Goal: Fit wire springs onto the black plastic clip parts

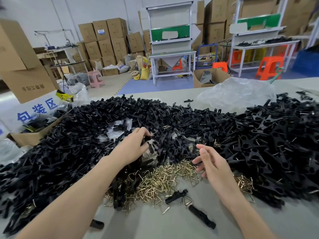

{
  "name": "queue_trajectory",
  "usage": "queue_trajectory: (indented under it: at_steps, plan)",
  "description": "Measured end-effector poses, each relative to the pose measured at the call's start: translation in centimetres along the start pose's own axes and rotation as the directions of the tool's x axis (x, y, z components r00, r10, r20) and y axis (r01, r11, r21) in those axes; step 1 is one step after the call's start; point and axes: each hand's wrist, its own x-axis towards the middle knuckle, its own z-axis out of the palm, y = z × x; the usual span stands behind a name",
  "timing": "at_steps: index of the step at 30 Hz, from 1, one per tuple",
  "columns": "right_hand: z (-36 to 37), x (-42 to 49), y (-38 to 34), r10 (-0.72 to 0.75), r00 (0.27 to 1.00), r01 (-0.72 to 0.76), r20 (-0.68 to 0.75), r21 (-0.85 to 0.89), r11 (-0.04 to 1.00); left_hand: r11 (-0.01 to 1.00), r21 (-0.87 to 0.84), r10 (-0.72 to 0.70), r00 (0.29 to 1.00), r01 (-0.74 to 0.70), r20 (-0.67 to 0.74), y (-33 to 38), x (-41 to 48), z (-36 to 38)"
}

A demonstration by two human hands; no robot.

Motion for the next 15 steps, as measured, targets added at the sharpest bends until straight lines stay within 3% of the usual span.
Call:
queue_trajectory:
  at_steps: [6,10,15]
  plan:
    - [0.2,-0.1,0.1,-0.024,1.0,0.026,0.018,-0.087,0.996,0.994,-0.108,-0.019,0.992,0.005,-0.124,-0.4,-0.7,-2.3]
    - [0.4,-0.5,-0.4,-0.055,0.997,0.062,0.049,-0.166,0.984,0.999,0.019,0.03,0.998,-0.029,-0.051,0.2,-2.1,-2.3]
    - [0.5,-1.0,-1.4,-0.081,0.995,0.089,0.051,-0.17,0.981,0.98,0.191,0.094,0.979,-0.06,-0.179,1.5,-3.3,-2.0]
